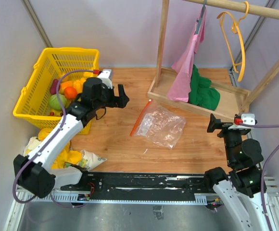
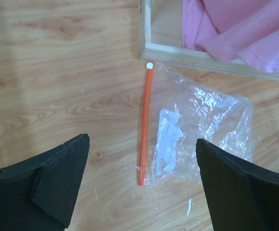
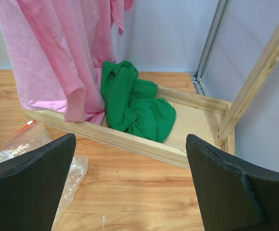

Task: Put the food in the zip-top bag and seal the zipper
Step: Pick up the zipper food storage bag at the center of the board.

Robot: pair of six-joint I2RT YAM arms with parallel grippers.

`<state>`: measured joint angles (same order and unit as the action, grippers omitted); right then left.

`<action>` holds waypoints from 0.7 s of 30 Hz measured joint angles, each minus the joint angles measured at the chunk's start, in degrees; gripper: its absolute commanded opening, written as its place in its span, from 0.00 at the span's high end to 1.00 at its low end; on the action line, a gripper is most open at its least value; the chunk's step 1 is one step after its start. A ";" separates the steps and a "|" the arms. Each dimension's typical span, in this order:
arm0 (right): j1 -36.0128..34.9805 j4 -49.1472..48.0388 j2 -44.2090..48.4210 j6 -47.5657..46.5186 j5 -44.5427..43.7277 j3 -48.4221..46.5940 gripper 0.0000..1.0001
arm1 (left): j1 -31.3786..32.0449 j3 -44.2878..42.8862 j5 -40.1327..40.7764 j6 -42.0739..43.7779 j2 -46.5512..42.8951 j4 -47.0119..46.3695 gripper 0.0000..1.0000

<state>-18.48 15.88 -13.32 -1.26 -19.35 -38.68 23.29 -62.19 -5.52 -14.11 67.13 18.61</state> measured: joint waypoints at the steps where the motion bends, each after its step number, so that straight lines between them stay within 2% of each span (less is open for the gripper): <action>1: 0.00 0.00 0.00 0.04 0.11 0.00 0.02 | 1.09 -0.39 1.01 -0.68 1.55 0.15 0.06; 9: 0.00 -0.20 0.52 0.79 1.60 0.09 0.02 | 9.77 -5.95 5.70 -3.43 20.20 1.92 0.11; 21: 0.00 -0.20 0.83 1.27 4.68 0.13 0.02 | 9.84 -9.42 1.05 -4.50 36.74 1.99 0.18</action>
<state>-18.48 15.68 -12.49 0.01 -14.68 -38.54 33.12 -71.61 -4.47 -18.61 103.88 20.60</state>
